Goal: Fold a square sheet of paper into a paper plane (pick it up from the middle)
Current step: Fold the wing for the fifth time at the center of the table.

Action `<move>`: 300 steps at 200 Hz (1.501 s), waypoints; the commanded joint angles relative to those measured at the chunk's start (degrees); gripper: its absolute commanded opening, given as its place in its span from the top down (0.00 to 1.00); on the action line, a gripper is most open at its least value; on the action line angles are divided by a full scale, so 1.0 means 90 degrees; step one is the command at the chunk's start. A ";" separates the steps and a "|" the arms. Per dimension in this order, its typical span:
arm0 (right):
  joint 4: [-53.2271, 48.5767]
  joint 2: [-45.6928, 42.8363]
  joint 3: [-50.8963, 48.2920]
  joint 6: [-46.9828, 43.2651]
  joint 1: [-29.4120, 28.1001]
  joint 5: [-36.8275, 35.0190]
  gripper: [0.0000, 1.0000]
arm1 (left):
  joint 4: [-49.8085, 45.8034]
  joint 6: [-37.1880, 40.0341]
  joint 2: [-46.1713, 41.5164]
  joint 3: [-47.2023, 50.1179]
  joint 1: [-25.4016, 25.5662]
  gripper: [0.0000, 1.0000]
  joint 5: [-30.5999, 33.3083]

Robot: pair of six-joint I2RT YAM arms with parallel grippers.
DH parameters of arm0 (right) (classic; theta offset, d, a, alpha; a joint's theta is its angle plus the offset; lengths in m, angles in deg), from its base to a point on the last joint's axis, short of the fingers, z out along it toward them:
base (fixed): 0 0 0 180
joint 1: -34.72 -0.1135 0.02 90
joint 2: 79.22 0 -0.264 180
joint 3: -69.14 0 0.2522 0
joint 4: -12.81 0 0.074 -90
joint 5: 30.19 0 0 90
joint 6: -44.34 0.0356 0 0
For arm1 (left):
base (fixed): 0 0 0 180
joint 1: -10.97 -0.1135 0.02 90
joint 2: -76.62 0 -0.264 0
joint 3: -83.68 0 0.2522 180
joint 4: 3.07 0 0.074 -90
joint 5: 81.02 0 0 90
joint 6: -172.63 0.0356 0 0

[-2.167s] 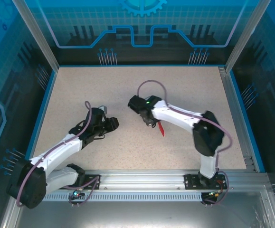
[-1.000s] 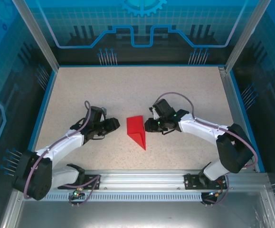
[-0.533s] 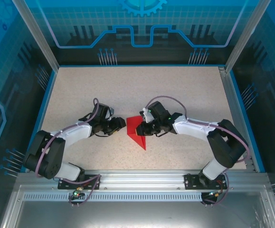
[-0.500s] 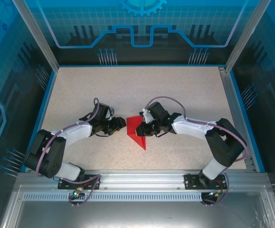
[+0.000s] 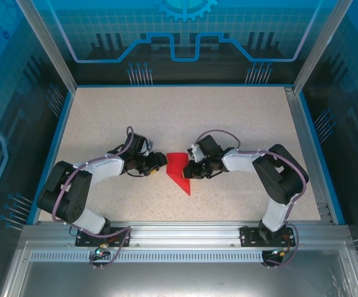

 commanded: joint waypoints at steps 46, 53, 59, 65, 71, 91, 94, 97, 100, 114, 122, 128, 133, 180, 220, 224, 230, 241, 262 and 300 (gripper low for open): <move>0.1003 0.0386 -0.0647 0.0132 0.0379 0.0672 0.84 | 0.0028 0.0002 0.0277 -0.0274 0.0051 0.43 -0.0429; 0.1057 0.0406 -0.0687 0.0115 0.0424 0.0695 0.84 | 0.0061 -0.0027 0.0315 -0.0286 0.0054 0.43 -0.0471; 0.1056 0.0436 -0.0700 0.0093 0.0453 0.0696 0.83 | 0.0104 -0.0047 0.0321 -0.0284 0.0062 0.43 -0.0498; 0.1056 0.0465 -0.0705 0.0074 0.0473 0.0714 0.83 | 0.0136 -0.0065 0.0350 -0.0290 0.0066 0.43 -0.0535; 0.1058 0.0498 -0.0707 0.0062 0.0490 0.0765 0.83 | 0.0145 -0.0063 0.0386 -0.0314 0.0080 0.43 -0.0562; 0.1057 0.0524 -0.0729 0.0018 0.0537 0.0742 0.83 | 0.0140 -0.0093 0.0546 -0.0402 0.0117 0.44 -0.0698; 0.1035 0.0520 -0.0735 0.0014 0.0541 0.0727 0.82 | 0.0148 -0.0107 0.0562 -0.0412 0.0131 0.44 -0.0714; 0.1018 0.0526 -0.0728 0.0011 0.0555 0.0716 0.82 | 0.0152 -0.0119 0.0576 -0.0419 0.0138 0.44 -0.0738; 0.1010 0.0541 -0.0727 0.0004 0.0561 0.0708 0.83 | 0.0163 -0.0126 0.0593 -0.0416 0.0154 0.45 -0.0754; 0.1022 0.0580 -0.0729 0.0003 0.0581 0.0723 0.83 | 0.0151 -0.0177 0.0649 -0.0423 0.0202 0.45 -0.0763; 0.1045 0.0595 -0.0748 0.0012 0.0584 0.0733 0.83 | 0.0174 -0.0221 0.0691 -0.0416 0.0219 0.45 -0.0764; 0.1064 0.0616 -0.0757 0.0022 0.0590 0.0728 0.83 | 0.0210 -0.0254 0.0722 -0.0432 0.0233 0.46 -0.0791; 0.1074 0.0625 -0.0760 0.0031 0.0582 0.0711 0.83 | 0.0218 -0.0289 0.0757 -0.0440 0.0247 0.47 -0.0799; 0.1132 0.0762 -0.0806 0.0047 0.0582 0.0653 0.83 | 0.0225 -0.0394 0.0918 -0.0437 0.0278 0.47 -0.0767; 0.1264 0.0823 -0.0852 0.0107 0.0593 0.0682 0.83 | 0.0483 -0.0446 0.0995 -0.0286 0.0279 0.51 -0.0899; 0.1287 0.0844 -0.0856 0.0120 0.0596 0.0700 0.83 | 0.0535 -0.0475 0.1028 -0.0293 0.0284 0.51 -0.0951; 0.1307 0.0868 -0.0855 0.0129 0.0591 0.0703 0.82 | 0.0668 -0.0535 0.1059 -0.0290 0.0295 0.53 -0.1020; 0.1301 0.0900 -0.0852 0.0122 0.0600 0.0691 0.82 | 0.0862 -0.0613 0.1090 -0.0293 0.0325 0.56 -0.1090; 0.1307 0.0947 -0.0851 0.0110 0.0629 0.0703 0.83 | 0.0925 -0.0629 0.1152 -0.0354 0.0342 0.60 -0.1134; 0.1276 0.0925 -0.0864 0.0054 0.0707 0.0720 0.82 | 0.0955 -0.0609 0.1158 -0.0379 0.0345 0.61 -0.1069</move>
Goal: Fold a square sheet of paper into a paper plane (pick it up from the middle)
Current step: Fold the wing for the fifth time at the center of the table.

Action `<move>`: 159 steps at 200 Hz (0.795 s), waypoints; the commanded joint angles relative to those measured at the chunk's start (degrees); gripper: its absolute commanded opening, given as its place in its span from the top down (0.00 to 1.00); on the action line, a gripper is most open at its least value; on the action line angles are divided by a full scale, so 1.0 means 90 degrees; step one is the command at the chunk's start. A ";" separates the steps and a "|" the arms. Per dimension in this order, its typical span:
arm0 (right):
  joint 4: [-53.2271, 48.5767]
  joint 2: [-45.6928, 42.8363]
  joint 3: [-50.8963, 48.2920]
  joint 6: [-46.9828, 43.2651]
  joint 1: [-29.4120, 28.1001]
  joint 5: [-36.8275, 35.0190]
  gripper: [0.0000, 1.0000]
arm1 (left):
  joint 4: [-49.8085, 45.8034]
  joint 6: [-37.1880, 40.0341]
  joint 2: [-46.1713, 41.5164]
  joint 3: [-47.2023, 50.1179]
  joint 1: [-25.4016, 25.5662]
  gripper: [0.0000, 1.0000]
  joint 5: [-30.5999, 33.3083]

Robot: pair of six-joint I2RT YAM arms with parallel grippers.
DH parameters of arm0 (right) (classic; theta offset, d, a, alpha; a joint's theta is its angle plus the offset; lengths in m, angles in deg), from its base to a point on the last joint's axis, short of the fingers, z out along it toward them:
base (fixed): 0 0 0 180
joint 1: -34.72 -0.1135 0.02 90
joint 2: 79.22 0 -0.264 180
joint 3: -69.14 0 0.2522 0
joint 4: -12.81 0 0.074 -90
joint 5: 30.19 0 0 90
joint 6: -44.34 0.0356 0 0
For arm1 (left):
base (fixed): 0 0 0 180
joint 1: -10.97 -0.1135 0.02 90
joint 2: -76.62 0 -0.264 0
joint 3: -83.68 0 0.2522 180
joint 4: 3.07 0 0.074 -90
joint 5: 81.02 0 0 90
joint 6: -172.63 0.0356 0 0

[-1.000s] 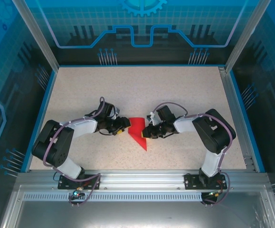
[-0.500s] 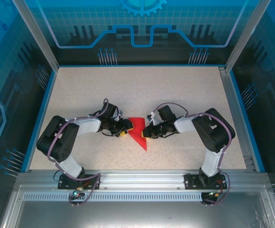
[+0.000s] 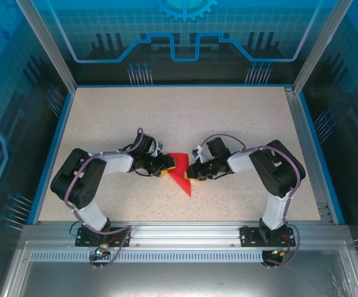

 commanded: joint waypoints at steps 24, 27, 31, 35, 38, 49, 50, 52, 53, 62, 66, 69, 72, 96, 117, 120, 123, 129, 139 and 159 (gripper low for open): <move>-0.0301 0.0527 -0.0178 -0.0281 0.0094 -0.0880 0.82 | 0.0307 -0.0094 0.0213 -0.0191 0.0032 0.65 -0.0201; -0.0334 0.0521 -0.0165 -0.0296 0.0101 -0.0877 0.82 | 0.0327 -0.0108 0.0228 -0.0202 0.0025 0.67 -0.0201; -0.0345 0.0533 -0.0150 -0.0302 0.0104 -0.0878 0.82 | 0.0354 -0.0119 0.0249 -0.0218 0.0028 0.71 -0.0200; -0.0365 0.0522 -0.0140 -0.0304 0.0112 -0.0868 0.82 | 0.0377 -0.0124 0.0258 -0.0229 0.0032 0.74 -0.0213; -0.0366 0.0518 -0.0142 -0.0304 0.0125 -0.0856 0.81 | 0.0402 -0.0140 0.0263 -0.0233 0.0025 0.77 -0.0216; -0.0375 0.0444 -0.0134 -0.0304 0.0136 -0.0842 0.80 | 0.0385 -0.0125 0.0227 -0.0261 0.0030 0.83 -0.0161; -0.0376 0.0429 -0.0129 -0.0304 0.0134 -0.0838 0.80 | 0.0378 -0.0120 0.0226 -0.0257 0.0032 0.84 -0.0149; -0.0369 0.0410 -0.0125 -0.0304 0.0133 -0.0842 0.80 | 0.0373 -0.0116 0.0217 -0.0254 0.0029 0.85 -0.0125; -0.0378 0.0397 -0.0124 -0.0304 0.0133 -0.0842 0.80 | 0.0363 -0.0115 0.0216 -0.0259 0.0026 0.86 -0.0116; -0.0435 0.0273 -0.0087 -0.0303 0.0135 -0.0835 0.79 | 0.0287 -0.0062 0.0184 -0.0290 0.0026 0.91 -0.0030; -0.0461 0.0199 -0.0071 -0.0295 0.0134 -0.0834 0.78 | 0.0263 -0.0052 0.0174 -0.0301 0.0025 0.93 -0.0004; -0.0481 0.0140 -0.0058 -0.0294 0.0133 -0.0841 0.78 | 0.0248 -0.0044 0.0164 -0.0304 0.0028 0.94 0.0013; -0.0501 0.0072 -0.0039 -0.0294 0.0134 -0.0850 0.77 | 0.0237 -0.0037 0.0152 -0.0313 0.0028 0.95 0.0016; -0.0950 -0.0796 -0.0010 -0.0331 0.0137 -0.1387 0.68 | 0.0206 -0.0066 0.0081 -0.0296 0.0026 1.00 0.0122; -0.1637 -0.1667 0.0037 -0.0655 -0.0002 -0.2362 0.60 | 0.0221 -0.0190 -0.0041 -0.0255 0.0029 1.00 0.0269; -0.1750 -0.1784 0.0055 -0.0714 -0.0060 -0.2571 0.60 | 0.0226 -0.0214 -0.0055 -0.0246 0.0031 1.00 0.0299; -0.1875 -0.1906 0.0063 -0.0754 -0.0137 -0.2783 0.59 | 0.0217 -0.0234 -0.0080 -0.0252 0.0032 1.00 0.0329; -0.2002 -0.2099 0.0046 -0.0869 -0.0274 -0.3131 0.57 | 0.0190 -0.0264 -0.0124 -0.0246 0.0030 1.00 0.0393; -0.2017 -0.2393 -0.0023 -0.1058 -0.0601 -0.3570 0.55 | 0.0138 -0.0305 -0.0165 -0.0254 0.0024 1.00 0.0466; -0.2161 -0.2817 -0.0150 -0.1195 -0.1535 -0.5330 0.55 | 0.0129 -0.0351 -0.0186 -0.0294 0.0023 1.00 0.0451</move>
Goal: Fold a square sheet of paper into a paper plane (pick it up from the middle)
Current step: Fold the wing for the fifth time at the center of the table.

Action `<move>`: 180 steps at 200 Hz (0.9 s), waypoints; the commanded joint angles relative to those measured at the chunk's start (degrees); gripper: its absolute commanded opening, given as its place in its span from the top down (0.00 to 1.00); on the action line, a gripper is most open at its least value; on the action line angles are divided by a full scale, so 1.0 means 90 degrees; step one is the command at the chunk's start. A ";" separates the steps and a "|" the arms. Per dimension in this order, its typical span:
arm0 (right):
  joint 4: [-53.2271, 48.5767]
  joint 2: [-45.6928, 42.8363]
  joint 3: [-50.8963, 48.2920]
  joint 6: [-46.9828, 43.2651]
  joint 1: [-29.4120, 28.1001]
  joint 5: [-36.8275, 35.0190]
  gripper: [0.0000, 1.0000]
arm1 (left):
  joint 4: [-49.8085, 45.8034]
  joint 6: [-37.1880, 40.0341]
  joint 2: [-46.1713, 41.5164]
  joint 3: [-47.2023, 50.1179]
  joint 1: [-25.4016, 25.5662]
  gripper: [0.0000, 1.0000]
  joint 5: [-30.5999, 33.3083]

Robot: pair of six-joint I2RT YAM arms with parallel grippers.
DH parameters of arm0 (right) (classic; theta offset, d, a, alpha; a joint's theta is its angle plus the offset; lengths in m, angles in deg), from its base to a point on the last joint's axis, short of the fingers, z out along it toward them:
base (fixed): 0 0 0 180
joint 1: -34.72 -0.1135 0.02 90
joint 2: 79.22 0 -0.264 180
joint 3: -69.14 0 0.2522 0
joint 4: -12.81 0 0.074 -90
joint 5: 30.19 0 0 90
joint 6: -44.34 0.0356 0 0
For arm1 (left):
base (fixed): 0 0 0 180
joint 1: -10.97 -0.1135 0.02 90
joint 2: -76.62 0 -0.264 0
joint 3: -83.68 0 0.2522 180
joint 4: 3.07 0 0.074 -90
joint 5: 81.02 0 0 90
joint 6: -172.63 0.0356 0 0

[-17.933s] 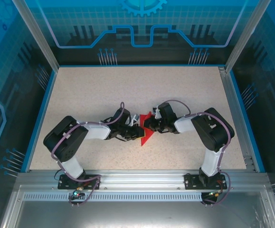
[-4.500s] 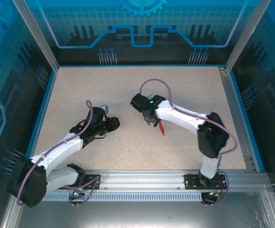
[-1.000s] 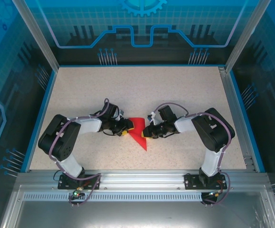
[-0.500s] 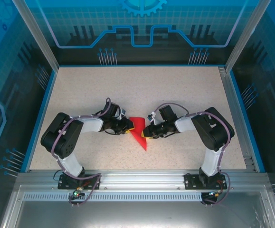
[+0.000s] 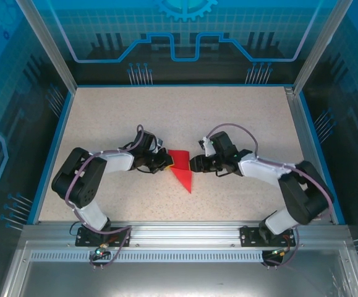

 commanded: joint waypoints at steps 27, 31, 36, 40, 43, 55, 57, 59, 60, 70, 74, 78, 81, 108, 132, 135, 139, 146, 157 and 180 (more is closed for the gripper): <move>-0.0836 -0.0518 0.0002 -0.0618 -0.1933 -0.3562 0.54 | -0.0128 -0.0167 -0.0198 -0.0105 0.0029 1.00 0.0155; -0.0865 -0.0483 0.0054 -0.0623 -0.2046 -0.3596 0.54 | -0.0123 -0.0173 -0.0206 -0.0094 0.0029 1.00 0.0156; -0.0898 -0.0429 0.0128 -0.0625 -0.2200 -0.3701 0.54 | -0.0113 -0.0180 -0.0211 -0.0087 0.0033 1.00 0.0150; -0.0903 -0.0381 0.0164 -0.0630 -0.2301 -0.3769 0.54 | -0.0112 -0.0181 -0.0212 -0.0084 0.0041 1.00 0.0147; -0.0893 -0.0329 0.0201 -0.0654 -0.2410 -0.3858 0.54 | -0.0113 -0.0181 -0.0217 -0.0082 0.0044 1.00 0.0143; -0.1005 -0.0048 0.0430 -0.0687 -0.2829 -0.4443 0.53 | -0.0141 -0.0183 -0.0232 -0.0077 0.0039 1.00 0.0141; -0.1058 0.0019 0.0484 -0.0677 -0.2899 -0.4592 0.53 | -0.0137 -0.0182 -0.0237 -0.0082 0.0040 1.00 0.0136; -0.1093 0.0075 0.0534 -0.0682 -0.2963 -0.4719 0.53 | -0.0139 -0.0176 -0.0241 -0.0081 0.0043 1.00 0.0141; -0.1128 0.0102 0.0545 -0.0688 -0.2991 -0.4773 0.53 | -0.0145 -0.0174 -0.0246 -0.0087 0.0043 1.00 0.0142; -0.1284 0.0365 0.0811 -0.0767 -0.3202 -0.5074 0.52 | -0.0164 -0.0172 -0.0258 -0.0090 0.0039 1.00 0.0142; -0.1334 0.0466 0.0929 -0.0811 -0.3252 -0.5104 0.52 | -0.0171 -0.0171 -0.0261 -0.0089 0.0039 1.00 0.0127; -0.1375 0.0561 0.1006 -0.0836 -0.3288 -0.5137 0.52 | -0.0167 -0.0172 -0.0261 -0.0088 0.0042 1.00 0.0128; -0.1397 0.0636 0.1057 -0.0837 -0.3312 -0.5161 0.52 | -0.0162 -0.0186 -0.0261 -0.0089 0.0040 1.00 0.0124; -0.1631 0.1223 0.1411 -0.0967 -0.3499 -0.5422 0.51 | -0.0152 -0.0201 -0.0270 -0.0087 0.0043 1.00 0.0078; -0.1706 0.1579 0.1522 -0.0827 -0.3623 -0.5587 0.51 | -0.0170 -0.0191 -0.0291 -0.0088 0.0035 1.00 0.0081; -0.1715 0.1608 0.1524 -0.0821 -0.3627 -0.5587 0.52 | -0.0171 -0.0191 -0.0291 -0.0084 0.0037 1.00 0.0084; -0.1741 0.1643 0.1543 -0.0795 -0.3635 -0.5593 0.52 | -0.0180 -0.0183 -0.0291 -0.0099 0.0035 1.00 0.0080; -0.1822 0.1687 0.1582 -0.0744 -0.3659 -0.5641 0.53 | -0.0186 -0.0181 -0.0291 -0.0094 0.0043 1.00 0.0066; -0.1845 0.1743 0.1606 -0.0717 -0.3664 -0.5643 0.54 | -0.0175 -0.0181 -0.0291 -0.0092 0.0042 1.00 0.0054; -0.1966 0.1922 0.1642 -0.0606 -0.3665 -0.5899 0.56 | -0.0188 -0.0162 -0.0283 -0.0099 0.0040 1.00 0.0055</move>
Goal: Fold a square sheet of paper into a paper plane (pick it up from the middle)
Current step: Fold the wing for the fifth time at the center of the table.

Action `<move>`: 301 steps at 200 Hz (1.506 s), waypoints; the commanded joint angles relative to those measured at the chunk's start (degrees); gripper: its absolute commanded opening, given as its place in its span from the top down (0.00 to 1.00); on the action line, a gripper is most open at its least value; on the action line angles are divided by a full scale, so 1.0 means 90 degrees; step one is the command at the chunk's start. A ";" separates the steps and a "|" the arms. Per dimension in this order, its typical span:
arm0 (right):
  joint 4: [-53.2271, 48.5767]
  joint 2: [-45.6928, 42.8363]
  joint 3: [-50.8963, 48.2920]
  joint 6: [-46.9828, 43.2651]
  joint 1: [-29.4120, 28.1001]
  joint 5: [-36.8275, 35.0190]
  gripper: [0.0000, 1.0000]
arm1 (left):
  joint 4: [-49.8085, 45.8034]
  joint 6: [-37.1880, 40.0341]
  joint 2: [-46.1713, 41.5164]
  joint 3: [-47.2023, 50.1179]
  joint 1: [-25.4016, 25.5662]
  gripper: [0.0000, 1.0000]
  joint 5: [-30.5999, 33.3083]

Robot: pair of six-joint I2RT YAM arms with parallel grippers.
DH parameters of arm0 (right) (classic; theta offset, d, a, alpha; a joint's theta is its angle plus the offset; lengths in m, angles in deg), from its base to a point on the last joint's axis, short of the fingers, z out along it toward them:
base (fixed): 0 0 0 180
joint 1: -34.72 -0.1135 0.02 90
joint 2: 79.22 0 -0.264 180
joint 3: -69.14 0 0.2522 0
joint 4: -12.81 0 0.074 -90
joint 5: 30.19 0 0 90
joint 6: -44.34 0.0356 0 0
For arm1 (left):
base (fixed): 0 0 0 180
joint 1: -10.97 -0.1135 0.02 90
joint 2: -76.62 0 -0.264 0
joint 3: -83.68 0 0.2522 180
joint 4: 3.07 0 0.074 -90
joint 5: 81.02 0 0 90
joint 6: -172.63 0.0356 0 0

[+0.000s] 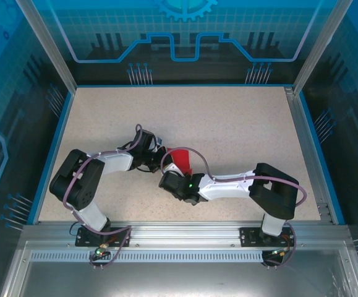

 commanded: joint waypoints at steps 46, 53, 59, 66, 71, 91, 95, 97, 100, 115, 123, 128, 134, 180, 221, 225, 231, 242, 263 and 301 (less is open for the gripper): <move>-0.0244 0.0236 0.0249 0.0123 -0.0073 -0.0521 0.69 | -0.0123 -0.0050 -0.0164 -0.0059 0.0029 1.00 -0.0006; -0.0228 0.0223 0.0234 0.0117 -0.0072 -0.0508 0.70 | -0.0123 -0.0048 -0.0176 -0.0048 0.0038 1.00 0.0006; -0.0210 0.0228 0.0221 0.0105 -0.0075 -0.0508 0.71 | -0.0132 -0.0043 -0.0184 -0.0045 0.0036 1.00 0.0009; -0.0234 0.0235 0.0234 0.0110 -0.0070 -0.0512 0.73 | -0.0140 -0.0043 -0.0186 -0.0049 0.0035 1.00 0.0014; -0.0244 0.0245 0.0236 0.0106 -0.0076 -0.0522 0.75 | -0.0140 -0.0057 -0.0186 -0.0049 0.0030 1.00 0.0014; -0.0268 0.0261 0.0227 0.0100 -0.0048 -0.0541 0.82 | -0.0147 -0.0082 -0.0220 -0.0027 0.0030 1.00 0.0030; -0.0256 0.0257 0.0216 0.0096 -0.0046 -0.0540 0.83 | -0.0152 -0.0082 -0.0225 -0.0027 0.0037 1.00 0.0034; -0.0255 0.0261 0.0210 0.0099 -0.0046 -0.0534 0.84 | -0.0158 -0.0082 -0.0225 -0.0022 0.0034 1.00 0.0033; -0.0253 0.0251 0.0212 0.0093 -0.0046 -0.0532 0.85 | -0.0167 -0.0087 -0.0225 -0.0024 0.0030 1.00 0.0042; -0.0203 0.0200 0.0139 0.0055 -0.0037 -0.0537 0.89 | -0.0194 -0.0110 -0.0234 -0.0035 0.0038 0.97 0.0044; -0.0136 0.0169 0.0086 0.0023 -0.0014 -0.0500 0.91 | -0.0208 -0.0130 -0.0246 -0.0034 0.0033 0.93 0.0050; -0.0072 0.0134 0.0037 -0.0030 0.0000 -0.0452 0.92 | -0.0216 -0.0122 -0.0249 -0.0039 0.0039 0.90 0.0052; 0.0021 0.0095 -0.0028 -0.0103 0.0028 -0.0394 0.93 | -0.0245 -0.0126 -0.0264 -0.0058 0.0039 0.82 0.0059; 0.1172 -0.0300 -0.0773 -0.0886 0.0391 0.0428 0.94 | -0.0484 -0.0009 -0.0051 -0.0294 -0.0072 0.58 0.0110; 0.1864 -0.0675 -0.1365 -0.1296 0.0764 0.1029 0.94 | -0.0669 0.0129 0.0078 -0.0480 -0.0117 0.54 0.0133; 0.1896 -0.0689 -0.1392 -0.1296 0.0802 0.1083 0.94 | -0.0697 0.0147 0.0112 -0.0512 -0.0120 0.54 0.0102; 0.1944 -0.0708 -0.1442 -0.1303 0.0847 0.1152 0.94 | -0.0695 0.0162 0.0135 -0.0535 -0.0121 0.54 0.0065; 0.2011 -0.0738 -0.1492 -0.1308 0.0882 0.1231 0.94 | -0.0685 0.0153 0.0153 -0.0528 -0.0119 0.54 0.0039; 0.2109 -0.0808 -0.1556 -0.1307 0.0892 0.1371 0.94 | -0.0731 0.0182 0.0152 -0.0479 -0.0123 0.51 0.0132; 0.2379 -0.0870 -0.1732 -0.1283 0.0901 0.1406 0.95 | -0.0580 0.0094 0.0334 -0.0488 -0.0123 0.51 0.0049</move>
